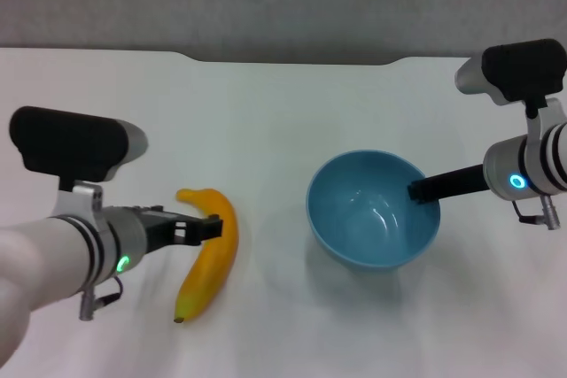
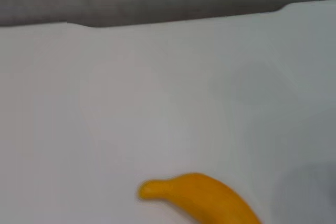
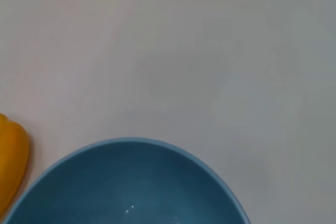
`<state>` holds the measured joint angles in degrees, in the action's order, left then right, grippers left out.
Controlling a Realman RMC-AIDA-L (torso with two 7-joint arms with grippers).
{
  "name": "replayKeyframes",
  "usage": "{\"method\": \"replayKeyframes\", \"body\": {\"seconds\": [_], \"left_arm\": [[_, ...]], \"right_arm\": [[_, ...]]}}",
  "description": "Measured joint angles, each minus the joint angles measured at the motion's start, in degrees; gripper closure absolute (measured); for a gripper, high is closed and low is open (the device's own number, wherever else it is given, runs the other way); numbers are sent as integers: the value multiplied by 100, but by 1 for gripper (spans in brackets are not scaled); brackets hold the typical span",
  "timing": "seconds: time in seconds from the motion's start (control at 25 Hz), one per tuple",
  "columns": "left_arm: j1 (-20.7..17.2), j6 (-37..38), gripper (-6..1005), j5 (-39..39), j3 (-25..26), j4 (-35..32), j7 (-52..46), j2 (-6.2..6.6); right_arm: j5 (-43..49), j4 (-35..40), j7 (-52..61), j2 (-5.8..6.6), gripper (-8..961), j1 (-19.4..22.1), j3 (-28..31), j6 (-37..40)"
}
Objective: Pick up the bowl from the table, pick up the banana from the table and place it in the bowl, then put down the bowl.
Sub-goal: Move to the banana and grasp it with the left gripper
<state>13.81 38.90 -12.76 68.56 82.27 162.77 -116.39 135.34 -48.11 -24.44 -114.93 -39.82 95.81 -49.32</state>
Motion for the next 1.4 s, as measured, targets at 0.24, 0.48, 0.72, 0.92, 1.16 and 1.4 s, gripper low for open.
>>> {"method": "replayKeyframes", "body": {"seconds": [0.24, 0.48, 0.72, 0.92, 1.16, 1.4], "left_arm": [[152, 131, 167, -86, -202, -113, 0, -4], [200, 150, 170, -91, -214, -280, 0, -3], [330, 143, 172, -287, -188, -498, 0, 5], [363, 135, 174, -495, -243, -524, 0, 5], [546, 78, 176, -603, -303, -807, 0, 0], [615, -37, 179, -617, -256, -1007, 0, 1]], "right_arm": [[29, -8, 0, 11, 916, 18, 1, 2], [6, -5, 0, 30, 914, -30, 18, -15], [21, -8, 0, 32, 912, -32, 18, -33], [25, -10, 0, 32, 911, -35, 17, -47], [29, -16, 0, 32, 909, -35, 7, -71], [20, -28, 0, 31, 907, -40, -2, -119]]}}
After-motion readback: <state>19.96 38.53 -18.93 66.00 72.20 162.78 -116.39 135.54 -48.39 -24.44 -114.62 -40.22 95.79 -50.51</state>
